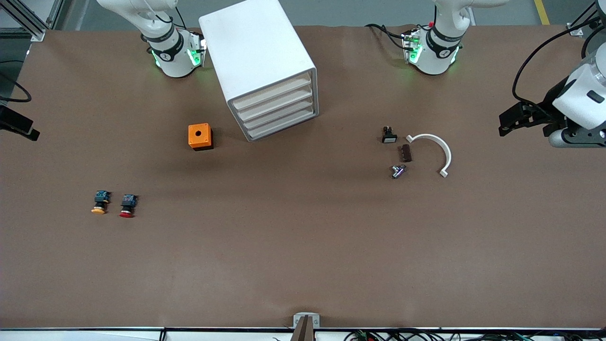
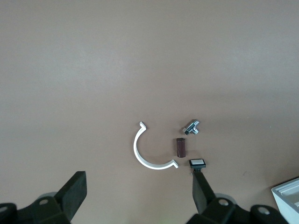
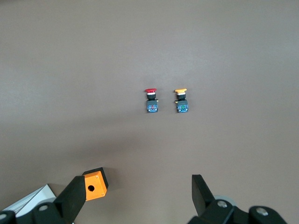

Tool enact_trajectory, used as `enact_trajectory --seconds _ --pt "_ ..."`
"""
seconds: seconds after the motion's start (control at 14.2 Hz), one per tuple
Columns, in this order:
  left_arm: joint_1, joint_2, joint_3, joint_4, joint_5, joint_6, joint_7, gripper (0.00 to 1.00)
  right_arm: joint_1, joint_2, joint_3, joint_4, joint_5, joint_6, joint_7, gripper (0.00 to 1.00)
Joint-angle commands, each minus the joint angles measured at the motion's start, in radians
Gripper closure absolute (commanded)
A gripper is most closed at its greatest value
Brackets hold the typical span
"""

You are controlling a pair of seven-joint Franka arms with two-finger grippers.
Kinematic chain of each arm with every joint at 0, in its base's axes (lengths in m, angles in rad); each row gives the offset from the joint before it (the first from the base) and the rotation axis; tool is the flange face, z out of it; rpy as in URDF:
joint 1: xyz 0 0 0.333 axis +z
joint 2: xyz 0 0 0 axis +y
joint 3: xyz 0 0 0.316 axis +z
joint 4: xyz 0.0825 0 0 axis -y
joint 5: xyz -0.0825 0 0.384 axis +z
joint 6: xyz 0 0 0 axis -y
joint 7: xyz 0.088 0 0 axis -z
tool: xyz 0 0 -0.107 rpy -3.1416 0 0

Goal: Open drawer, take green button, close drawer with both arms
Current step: 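Move the left gripper toward the white drawer cabinet's drawer handle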

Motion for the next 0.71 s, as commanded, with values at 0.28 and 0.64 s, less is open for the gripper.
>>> enact_trajectory --seconds 0.28,0.64 --pt "-0.002 0.002 -0.004 0.010 0.049 0.006 0.014 0.00 -0.013 0.014 0.012 0.031 0.017 -0.017 -0.008 0.00" --pt "-0.019 0.052 -0.021 -0.019 0.024 -0.014 0.029 0.00 -0.013 0.016 0.012 0.031 0.015 -0.012 -0.006 0.00"
